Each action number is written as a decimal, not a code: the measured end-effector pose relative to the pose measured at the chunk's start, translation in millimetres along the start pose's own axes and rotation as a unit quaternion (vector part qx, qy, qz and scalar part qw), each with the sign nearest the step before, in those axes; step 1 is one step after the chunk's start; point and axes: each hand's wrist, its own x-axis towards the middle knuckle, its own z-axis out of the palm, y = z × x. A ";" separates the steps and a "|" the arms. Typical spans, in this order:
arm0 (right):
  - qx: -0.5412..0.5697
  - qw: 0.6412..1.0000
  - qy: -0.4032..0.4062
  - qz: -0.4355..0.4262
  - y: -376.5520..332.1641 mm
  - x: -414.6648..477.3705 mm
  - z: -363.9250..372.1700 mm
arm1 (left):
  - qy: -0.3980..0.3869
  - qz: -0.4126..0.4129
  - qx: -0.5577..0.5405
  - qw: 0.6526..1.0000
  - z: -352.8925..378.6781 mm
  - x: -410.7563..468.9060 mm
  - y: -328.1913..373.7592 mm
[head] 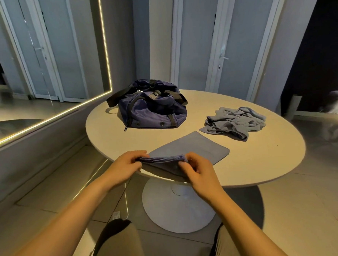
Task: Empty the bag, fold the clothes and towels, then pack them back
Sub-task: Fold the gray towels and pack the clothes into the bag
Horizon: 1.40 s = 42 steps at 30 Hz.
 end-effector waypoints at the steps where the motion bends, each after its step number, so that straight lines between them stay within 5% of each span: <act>1: 0.031 0.999 0.009 0.018 -2.5 0.3 -6.2 | 0.006 0.006 -0.010 1.000 -1.5 -1.3 1.9; 6: 0.142 0.985 0.065 0.079 -9.9 8.8 -41.3 | 0.045 0.027 -0.167 0.985 -10.0 6.3 38.3; 11: 0.151 0.979 0.104 0.086 -0.2 29.6 -71.7 | 0.079 0.080 -0.196 0.974 -2.9 50.3 81.1; 21: 0.179 0.949 0.169 0.197 51.6 81.4 -100.5 | 0.083 0.012 -0.198 0.976 54.2 150.0 97.4; 29: 0.084 0.951 0.127 0.269 105.6 82.0 -94.0 | -0.004 -0.091 -0.041 0.995 76.1 168.2 63.4; 42: -0.026 0.950 0.127 0.283 108.2 97.5 -92.5 | 0.028 -0.024 0.177 0.984 92.2 172.5 65.2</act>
